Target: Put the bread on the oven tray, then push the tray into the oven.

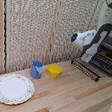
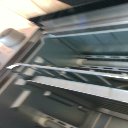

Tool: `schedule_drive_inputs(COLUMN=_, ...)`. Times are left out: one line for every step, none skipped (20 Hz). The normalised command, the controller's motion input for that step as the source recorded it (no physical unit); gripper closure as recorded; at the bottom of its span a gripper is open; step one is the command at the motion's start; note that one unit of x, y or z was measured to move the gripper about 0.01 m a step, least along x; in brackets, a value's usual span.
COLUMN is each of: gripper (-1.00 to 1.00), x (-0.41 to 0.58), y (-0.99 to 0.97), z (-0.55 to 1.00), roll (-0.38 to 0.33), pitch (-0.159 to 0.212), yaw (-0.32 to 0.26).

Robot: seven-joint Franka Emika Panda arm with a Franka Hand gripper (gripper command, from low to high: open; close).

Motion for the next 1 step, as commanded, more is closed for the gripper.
schedule_drive_inputs(gripper=-1.0, x=0.046, y=0.12, z=0.83, roll=0.002, pitch=0.0, yaw=-0.279)
